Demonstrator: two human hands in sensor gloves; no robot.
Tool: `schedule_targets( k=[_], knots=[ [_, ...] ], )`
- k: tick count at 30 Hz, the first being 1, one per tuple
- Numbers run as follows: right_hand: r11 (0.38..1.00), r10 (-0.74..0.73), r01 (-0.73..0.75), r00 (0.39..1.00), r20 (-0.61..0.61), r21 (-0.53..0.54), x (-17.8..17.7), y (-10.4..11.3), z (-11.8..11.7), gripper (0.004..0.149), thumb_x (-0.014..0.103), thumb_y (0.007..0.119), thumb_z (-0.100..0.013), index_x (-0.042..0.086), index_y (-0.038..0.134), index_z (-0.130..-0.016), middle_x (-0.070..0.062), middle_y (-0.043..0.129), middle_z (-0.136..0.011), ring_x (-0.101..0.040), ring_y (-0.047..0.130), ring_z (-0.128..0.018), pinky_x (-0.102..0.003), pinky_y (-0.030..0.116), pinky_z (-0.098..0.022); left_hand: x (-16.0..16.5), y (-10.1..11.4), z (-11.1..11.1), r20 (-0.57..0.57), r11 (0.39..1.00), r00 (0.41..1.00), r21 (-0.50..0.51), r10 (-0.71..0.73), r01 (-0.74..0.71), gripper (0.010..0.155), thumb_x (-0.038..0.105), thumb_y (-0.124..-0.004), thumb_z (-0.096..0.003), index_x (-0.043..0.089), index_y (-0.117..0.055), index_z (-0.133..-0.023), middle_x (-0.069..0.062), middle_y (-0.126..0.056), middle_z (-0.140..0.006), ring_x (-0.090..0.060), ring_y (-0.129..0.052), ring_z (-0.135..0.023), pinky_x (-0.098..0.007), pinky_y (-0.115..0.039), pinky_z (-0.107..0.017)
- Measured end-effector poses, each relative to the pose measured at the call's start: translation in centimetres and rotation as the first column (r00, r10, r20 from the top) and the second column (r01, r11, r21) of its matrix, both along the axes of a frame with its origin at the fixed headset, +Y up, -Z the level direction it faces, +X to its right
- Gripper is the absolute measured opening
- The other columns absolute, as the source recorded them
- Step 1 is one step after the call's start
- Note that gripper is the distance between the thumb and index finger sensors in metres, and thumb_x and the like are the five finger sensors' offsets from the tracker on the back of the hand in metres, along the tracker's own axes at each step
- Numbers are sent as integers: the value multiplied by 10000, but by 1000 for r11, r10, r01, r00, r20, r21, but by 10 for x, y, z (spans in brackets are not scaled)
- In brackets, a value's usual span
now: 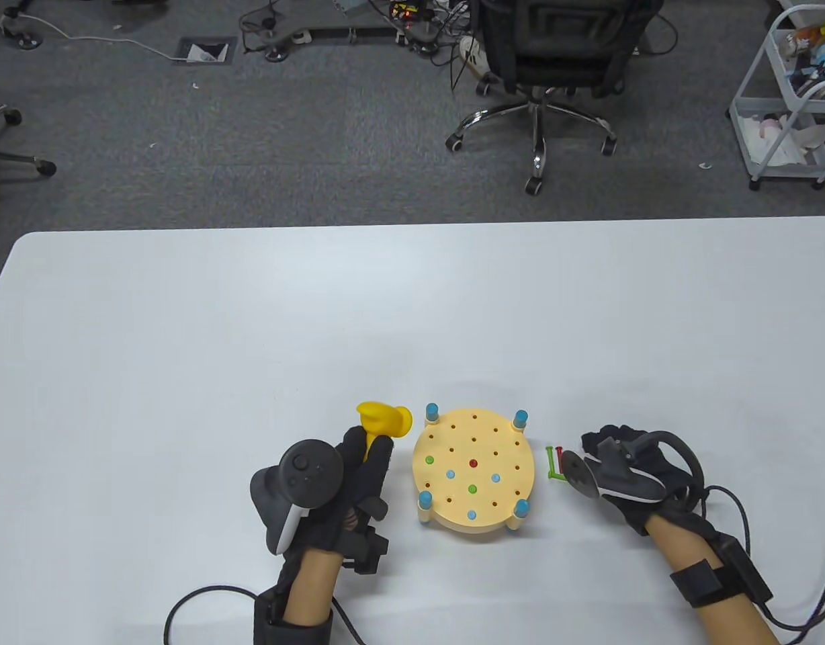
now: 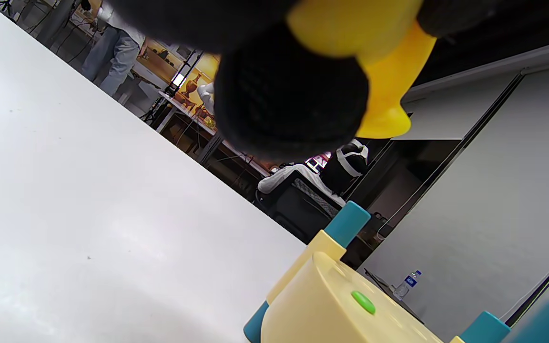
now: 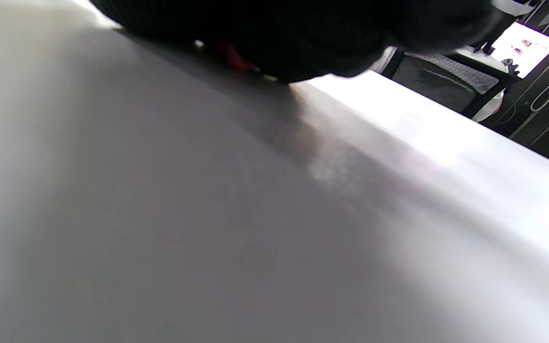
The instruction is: Hammer toy nails into tap bench
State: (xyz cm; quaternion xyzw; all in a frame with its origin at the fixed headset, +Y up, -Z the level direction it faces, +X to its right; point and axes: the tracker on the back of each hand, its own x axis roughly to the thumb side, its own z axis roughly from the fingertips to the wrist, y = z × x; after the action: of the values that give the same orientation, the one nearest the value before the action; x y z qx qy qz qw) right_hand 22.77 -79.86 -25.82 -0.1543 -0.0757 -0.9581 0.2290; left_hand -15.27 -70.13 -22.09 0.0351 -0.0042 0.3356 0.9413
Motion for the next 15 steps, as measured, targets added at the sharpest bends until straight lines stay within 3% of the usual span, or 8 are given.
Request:
schedule_targets(
  k=[6, 8, 9, 11, 12, 13, 15],
  knots=[
    [999, -41, 40, 997, 60, 13, 16, 2, -6, 398, 431, 450, -477, 241, 521, -819, -114, 752, -771, -134, 834, -567, -376, 777, -495, 1, 0, -1, 10, 1000, 1000, -2, -7, 7, 622, 602, -610, -420, 151, -823, -791, -97, -1054, -346, -166, -916, 70, -299, -786, 24],
    [985, -145, 138, 987, 68, 100, 25, 12, -7, 394, 435, 448, -469, 244, 536, -802, -95, 794, -776, -129, 913, -592, -377, 817, -497, 1, 1, 0, 11, 1000, 1000, 6, -6, 6, 622, 603, -609, -421, 151, -823, -791, -97, -1054, -346, -166, -916, 70, -300, -786, 24],
    [967, -211, 199, 975, 65, 158, 28, 17, -7, 395, 439, 460, -454, 245, 567, -781, -68, 844, -718, -112, 970, -526, -351, 859, -436, 1, 1, 0, 10, 1000, 1000, 10, -4, 4, 622, 602, -610, -421, 151, -824, -790, -97, -1054, -346, -165, -916, 70, -299, -786, 24],
    [863, -441, 423, 898, 5, 278, 33, 31, -3, 403, 435, 521, -423, 216, 655, -733, -10, 930, -544, -102, 1052, -280, -302, 913, -230, 1, 1, 0, 10, 1000, 1000, 11, -4, 4, 622, 603, -610, -421, 150, -824, -790, -98, -1054, -345, -165, -916, 71, -300, -785, 25],
    [840, -504, 488, 864, 8, 239, 33, 37, -2, 414, 432, 533, -432, 192, 660, -746, 9, 936, -508, -85, 1052, -209, -279, 912, -182, 1, 1, 0, 12, 1000, 1000, 9, -6, 6, 622, 602, -609, -421, 150, -824, -791, -97, -1054, -346, -166, -916, 70, -300, -785, 24],
    [806, -570, 553, 821, 26, 208, 30, 45, 1, 425, 429, 555, -435, 175, 676, -753, 19, 940, -483, -81, 1040, -170, -275, 907, -163, 2, 0, 0, 15, 1000, 1000, 6, -9, 9, 621, 602, -610, -422, 149, -825, -790, -98, -1054, -345, -167, -916, 71, -300, -785, 25],
    [756, -648, 641, 762, 13, 130, 21, 58, 10, 417, 398, 620, -474, 156, 670, -809, -19, 892, -540, -110, 977, -234, -312, 871, -244, 4, -1, 0, 19, 1000, 1000, 1, -18, 18, 622, 603, -609, -421, 150, -825, -790, -96, -1054, -345, -165, -916, 71, -299, -786, 24]
  ],
)
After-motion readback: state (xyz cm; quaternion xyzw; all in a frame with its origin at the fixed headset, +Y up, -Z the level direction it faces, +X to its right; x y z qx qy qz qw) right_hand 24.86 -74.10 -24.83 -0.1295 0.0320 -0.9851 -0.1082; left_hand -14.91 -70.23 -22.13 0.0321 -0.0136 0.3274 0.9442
